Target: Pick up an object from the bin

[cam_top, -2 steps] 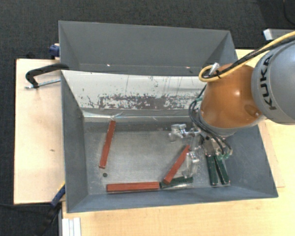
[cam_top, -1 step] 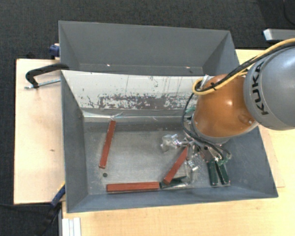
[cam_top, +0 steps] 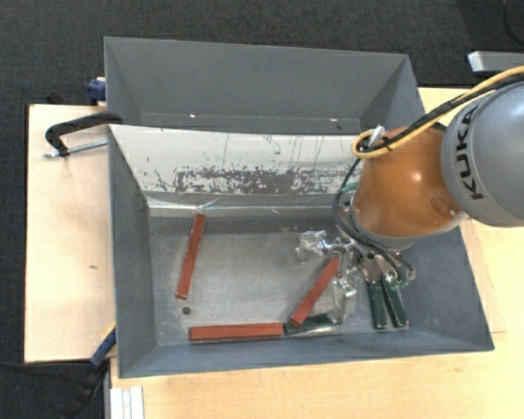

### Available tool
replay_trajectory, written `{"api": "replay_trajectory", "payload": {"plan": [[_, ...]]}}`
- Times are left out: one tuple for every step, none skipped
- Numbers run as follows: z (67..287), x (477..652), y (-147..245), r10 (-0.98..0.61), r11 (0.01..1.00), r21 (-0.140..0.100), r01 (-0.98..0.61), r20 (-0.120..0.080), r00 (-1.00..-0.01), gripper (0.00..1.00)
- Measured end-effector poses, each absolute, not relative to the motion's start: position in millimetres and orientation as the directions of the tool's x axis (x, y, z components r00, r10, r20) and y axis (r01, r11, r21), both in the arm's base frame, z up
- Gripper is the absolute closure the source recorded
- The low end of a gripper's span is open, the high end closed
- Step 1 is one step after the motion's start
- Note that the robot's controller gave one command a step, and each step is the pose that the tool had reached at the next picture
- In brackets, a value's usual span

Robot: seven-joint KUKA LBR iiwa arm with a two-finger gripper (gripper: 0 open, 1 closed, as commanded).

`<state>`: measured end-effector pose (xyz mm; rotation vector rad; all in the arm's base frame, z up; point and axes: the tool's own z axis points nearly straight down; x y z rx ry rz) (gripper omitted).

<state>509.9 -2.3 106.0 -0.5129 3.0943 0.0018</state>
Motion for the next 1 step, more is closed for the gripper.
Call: {"api": "replay_trajectory", "payload": {"plan": [[75.1, 522.8, 8.0, -0.486, 0.874, 0.000, -0.486, -0.003, -0.874, 0.00]]}}
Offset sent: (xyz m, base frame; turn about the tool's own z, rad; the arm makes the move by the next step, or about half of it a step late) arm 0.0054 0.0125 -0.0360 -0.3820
